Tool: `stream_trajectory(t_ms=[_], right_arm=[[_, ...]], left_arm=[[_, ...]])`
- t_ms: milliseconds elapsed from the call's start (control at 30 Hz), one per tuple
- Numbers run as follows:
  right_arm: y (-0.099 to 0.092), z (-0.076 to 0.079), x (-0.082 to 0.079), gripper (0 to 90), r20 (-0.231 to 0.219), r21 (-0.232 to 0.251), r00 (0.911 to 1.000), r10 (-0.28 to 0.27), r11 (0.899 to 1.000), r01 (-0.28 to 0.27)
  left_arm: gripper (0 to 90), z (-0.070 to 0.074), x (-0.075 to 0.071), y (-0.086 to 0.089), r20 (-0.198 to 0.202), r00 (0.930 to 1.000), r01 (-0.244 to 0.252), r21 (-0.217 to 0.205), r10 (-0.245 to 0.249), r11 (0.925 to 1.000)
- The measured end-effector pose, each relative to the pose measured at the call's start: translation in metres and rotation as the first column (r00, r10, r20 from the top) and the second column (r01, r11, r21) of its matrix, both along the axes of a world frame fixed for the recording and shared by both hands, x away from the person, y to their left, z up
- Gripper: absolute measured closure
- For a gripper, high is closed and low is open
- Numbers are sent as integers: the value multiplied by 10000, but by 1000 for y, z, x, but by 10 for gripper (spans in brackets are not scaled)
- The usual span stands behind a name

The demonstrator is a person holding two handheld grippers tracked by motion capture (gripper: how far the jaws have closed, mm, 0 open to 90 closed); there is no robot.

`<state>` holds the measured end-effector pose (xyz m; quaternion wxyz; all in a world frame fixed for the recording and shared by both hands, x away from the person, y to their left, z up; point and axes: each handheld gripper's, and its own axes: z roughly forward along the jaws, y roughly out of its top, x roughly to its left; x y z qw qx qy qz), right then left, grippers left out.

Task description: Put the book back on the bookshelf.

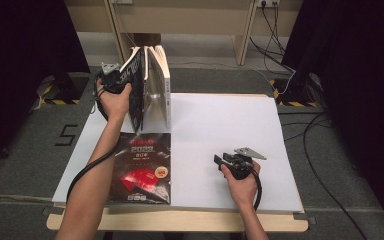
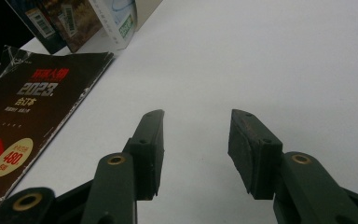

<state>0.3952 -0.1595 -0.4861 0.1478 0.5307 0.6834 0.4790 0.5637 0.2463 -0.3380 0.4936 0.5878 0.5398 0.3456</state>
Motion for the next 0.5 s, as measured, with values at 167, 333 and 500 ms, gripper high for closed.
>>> stream_trajectory(t_ms=[167,333,500], right_arm=[[-1,0,0,561,7,19,10000,-21,10000,21],[-1,0,0,561,-36,72,10000,-63,10000,63],[-4,-1,1,561,16,0,10000,-45,10000,45]], left_arm=[[821,2,4,-6,390,9992,-89,133,84,9999],[820,-10,11,-9,427,9990,-146,94,142,9998],[818,-14,12,-8,695,9973,227,-141,-216,9996]])
